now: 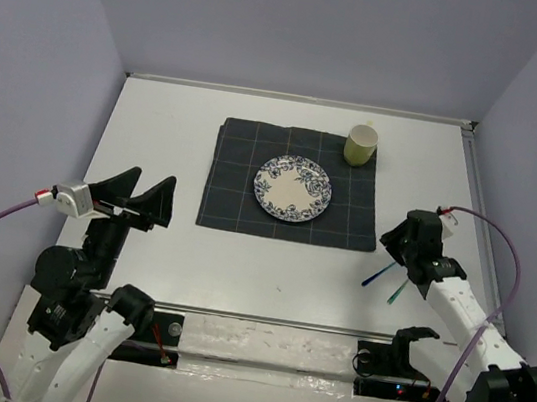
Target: Set the dinner table for one person
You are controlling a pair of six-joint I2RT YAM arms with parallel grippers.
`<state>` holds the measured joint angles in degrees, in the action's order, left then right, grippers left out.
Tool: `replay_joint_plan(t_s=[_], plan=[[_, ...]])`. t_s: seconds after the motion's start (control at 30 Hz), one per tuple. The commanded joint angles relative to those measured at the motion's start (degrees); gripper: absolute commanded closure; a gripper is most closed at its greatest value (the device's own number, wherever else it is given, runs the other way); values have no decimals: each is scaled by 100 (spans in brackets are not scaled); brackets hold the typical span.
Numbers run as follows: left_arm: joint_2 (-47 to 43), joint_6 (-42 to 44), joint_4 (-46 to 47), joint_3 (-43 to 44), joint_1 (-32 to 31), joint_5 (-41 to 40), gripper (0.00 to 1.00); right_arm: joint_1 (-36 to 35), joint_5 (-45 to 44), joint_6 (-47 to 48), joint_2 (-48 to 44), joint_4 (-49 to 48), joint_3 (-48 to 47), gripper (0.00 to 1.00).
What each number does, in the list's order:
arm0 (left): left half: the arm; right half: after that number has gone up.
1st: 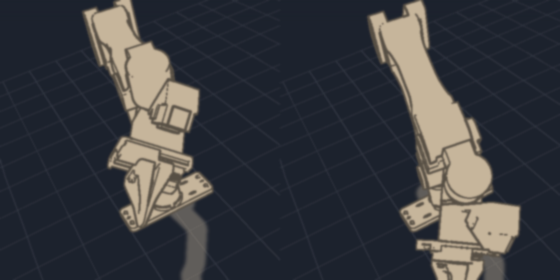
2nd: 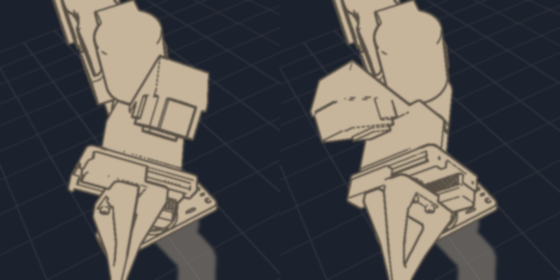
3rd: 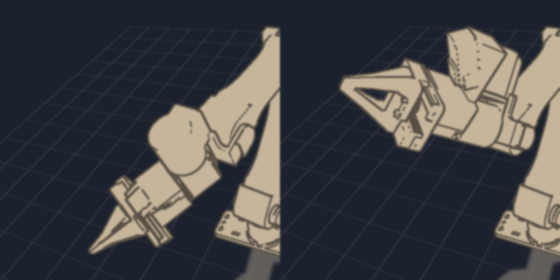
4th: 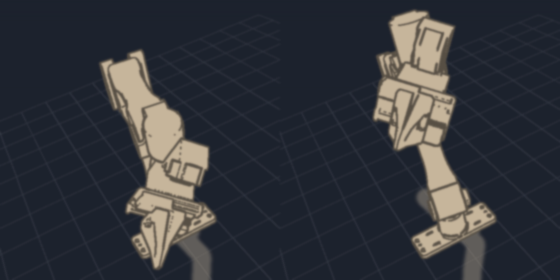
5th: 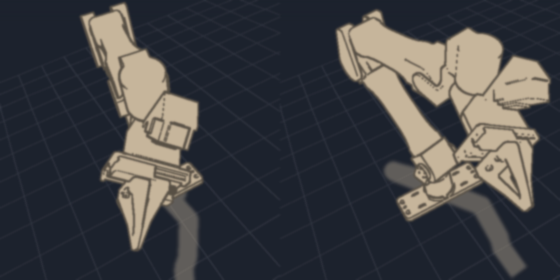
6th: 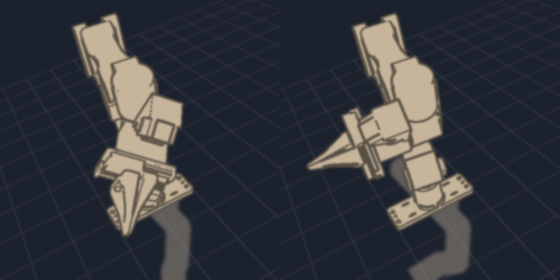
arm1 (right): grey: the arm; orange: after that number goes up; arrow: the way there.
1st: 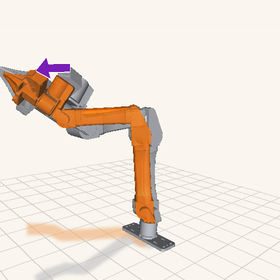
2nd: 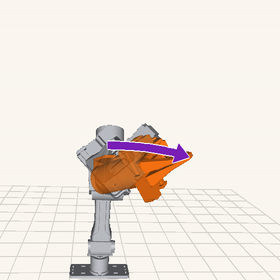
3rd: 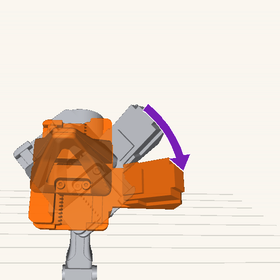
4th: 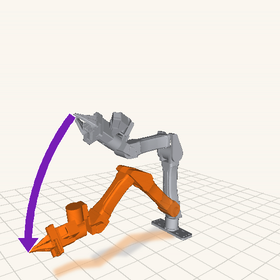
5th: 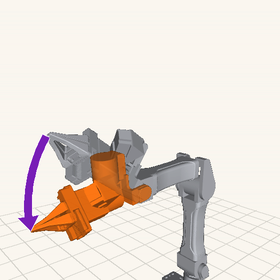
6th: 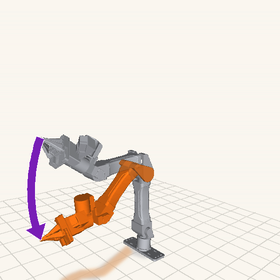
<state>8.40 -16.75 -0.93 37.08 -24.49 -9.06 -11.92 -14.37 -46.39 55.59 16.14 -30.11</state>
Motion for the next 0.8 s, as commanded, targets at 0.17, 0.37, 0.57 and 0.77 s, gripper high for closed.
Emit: replay_joint_plan(t_s=[0.17, 0.37, 0.57, 0.77], plan=[[-225, 85, 269, 19, -258, 18, 1, 339, -708, -247, 11, 1084, 23, 46], [-313, 93, 260, 27, -319, -17, 1, 392, -734, -344, 575, 1067, -65, 46], [-374, 102, 260, 36, -390, -34, 1, 445, -742, -397, 1085, 979, -285, 49], [-462, 137, 225, 54, -425, -140, 1, 497, -716, -564, 1708, 970, -452, 56]])
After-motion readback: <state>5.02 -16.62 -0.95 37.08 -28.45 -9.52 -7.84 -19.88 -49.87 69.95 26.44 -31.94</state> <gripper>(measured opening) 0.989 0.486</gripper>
